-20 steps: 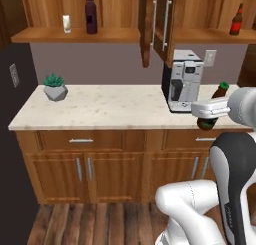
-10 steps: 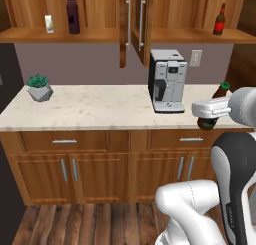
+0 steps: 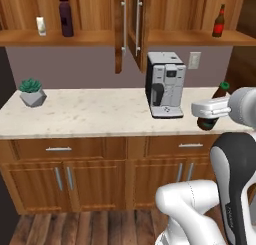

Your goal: Sort all alcoholic drinks to one cabinet, and non-alcoholic drinks to the other.

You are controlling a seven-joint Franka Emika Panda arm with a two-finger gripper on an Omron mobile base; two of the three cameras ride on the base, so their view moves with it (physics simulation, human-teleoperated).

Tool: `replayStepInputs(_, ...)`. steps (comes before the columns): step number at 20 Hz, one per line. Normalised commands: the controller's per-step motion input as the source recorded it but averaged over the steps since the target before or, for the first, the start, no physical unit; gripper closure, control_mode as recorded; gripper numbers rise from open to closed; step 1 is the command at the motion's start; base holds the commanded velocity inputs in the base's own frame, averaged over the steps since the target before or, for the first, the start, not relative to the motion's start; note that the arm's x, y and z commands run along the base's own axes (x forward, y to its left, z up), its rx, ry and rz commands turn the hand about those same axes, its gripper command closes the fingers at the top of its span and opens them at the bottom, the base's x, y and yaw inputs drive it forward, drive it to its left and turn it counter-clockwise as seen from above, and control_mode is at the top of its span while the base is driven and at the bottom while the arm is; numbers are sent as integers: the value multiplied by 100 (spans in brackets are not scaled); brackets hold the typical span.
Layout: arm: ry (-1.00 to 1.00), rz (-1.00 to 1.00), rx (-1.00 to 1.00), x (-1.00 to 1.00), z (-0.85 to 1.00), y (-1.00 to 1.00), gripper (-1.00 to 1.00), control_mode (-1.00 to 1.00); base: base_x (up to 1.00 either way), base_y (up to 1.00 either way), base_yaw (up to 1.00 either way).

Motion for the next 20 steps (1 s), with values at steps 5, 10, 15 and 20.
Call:
replayStepInputs(5, 0, 0, 0, 0, 0, 0, 100, 100, 19, -34, -13)
replayStepInputs(10, 0, 0, 0, 0, 0, 0, 100, 100, 7, -37, -14)
replayStepInputs(15, 0, 0, 0, 0, 0, 0, 100, 100, 11, -36, -13)
replayStepInputs(20, 0, 0, 0, 0, 0, 0, 100, 100, 19, -27, -12)
